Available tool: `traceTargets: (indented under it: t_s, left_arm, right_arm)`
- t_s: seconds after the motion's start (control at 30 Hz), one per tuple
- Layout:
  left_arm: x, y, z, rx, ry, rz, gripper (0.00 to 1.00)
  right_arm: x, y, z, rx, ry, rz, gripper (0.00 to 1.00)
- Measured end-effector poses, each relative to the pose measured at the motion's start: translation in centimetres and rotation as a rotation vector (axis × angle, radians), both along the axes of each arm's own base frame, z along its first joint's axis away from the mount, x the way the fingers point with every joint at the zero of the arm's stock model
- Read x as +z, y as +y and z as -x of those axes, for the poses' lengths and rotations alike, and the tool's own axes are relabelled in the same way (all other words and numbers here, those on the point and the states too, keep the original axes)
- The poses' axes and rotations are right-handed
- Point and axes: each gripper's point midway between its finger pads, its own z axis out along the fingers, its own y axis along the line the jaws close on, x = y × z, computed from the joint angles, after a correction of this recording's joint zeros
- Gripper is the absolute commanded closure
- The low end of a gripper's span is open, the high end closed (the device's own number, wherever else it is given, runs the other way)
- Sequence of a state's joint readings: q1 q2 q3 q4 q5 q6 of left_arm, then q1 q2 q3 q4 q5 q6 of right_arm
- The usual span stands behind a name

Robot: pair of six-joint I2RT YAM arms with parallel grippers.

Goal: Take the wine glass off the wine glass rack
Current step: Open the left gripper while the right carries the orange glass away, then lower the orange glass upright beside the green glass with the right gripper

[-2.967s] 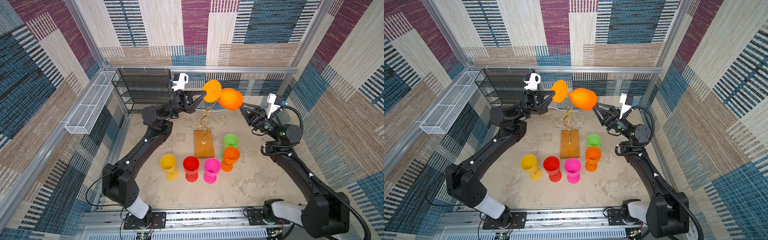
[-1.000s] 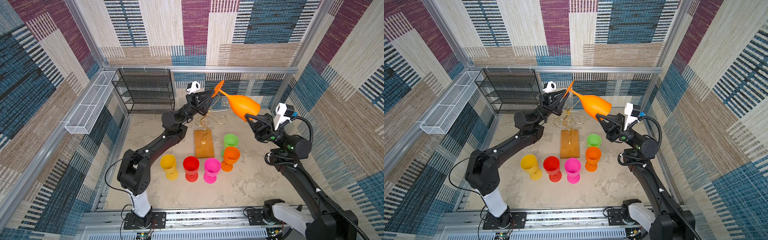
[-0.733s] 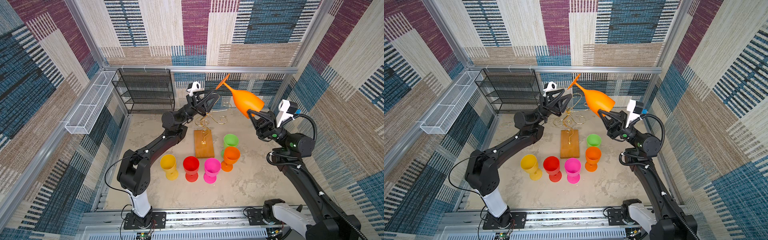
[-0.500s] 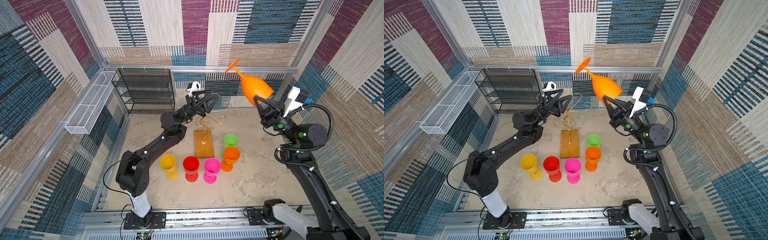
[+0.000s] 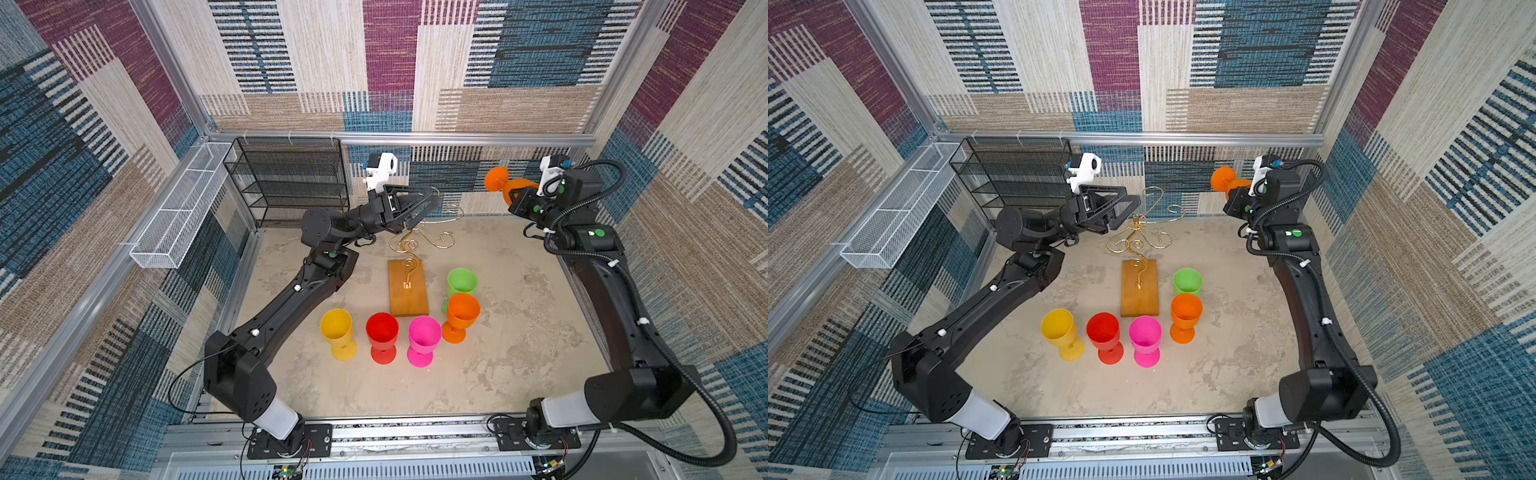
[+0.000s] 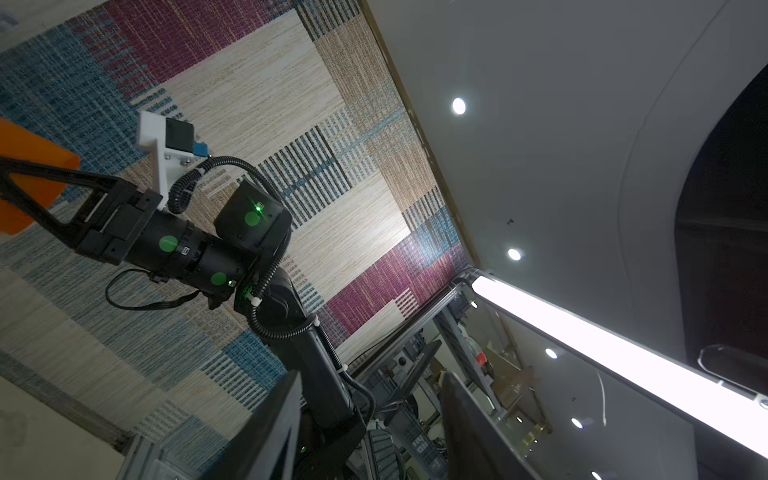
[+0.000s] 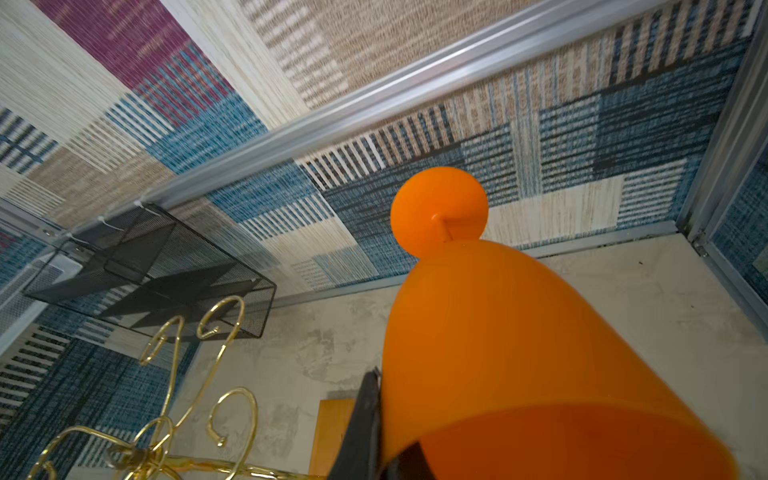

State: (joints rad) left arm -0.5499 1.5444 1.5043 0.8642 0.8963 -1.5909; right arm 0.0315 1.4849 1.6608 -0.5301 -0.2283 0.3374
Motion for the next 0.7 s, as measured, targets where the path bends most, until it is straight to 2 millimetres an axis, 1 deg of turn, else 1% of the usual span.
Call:
traceTargets:
  t_s: [0.1, 0.17, 0.27, 0.43, 0.53, 0.7]
  left_arm:
    - [0.1, 0.5, 0.9, 0.074, -0.075, -0.069, 0.43]
    - [-0.4, 0.7, 1.2, 0.112, -0.104, -0.116, 0.43]
    - [-1.4, 0.9, 1.0, 0.146, -0.118, -0.167, 0.43]
    - [-3.0, 0.9, 0.2, 0.164, -0.101, -0.211, 0.43]
    - [-3.4, 1.0, -0.1, 0.168, -0.092, -0.217, 0.43]
    - [-3.9, 1.1, -0.5, 0.171, -0.087, -0.22, 0.43]
  right_arm:
    - [-3.9, 0.2, -1.5, 0.026, 0.121, 0.041, 1.0]
    - [-6.7, 0.2, -2.0, 0.038, 0.207, 0.07, 1.0]
    - [-10.2, 0.3, -2.2, 0.048, 0.316, 0.121, 1.0]
    - [-14.9, 1.7, -1.5, 0.088, 0.463, 0.213, 1.0]
    - [-16.6, 2.7, -0.8, 0.12, 0.52, 0.249, 1.0]
    - [-17.8, 4.2, -0.1, 0.17, 0.557, 0.281, 1.0]
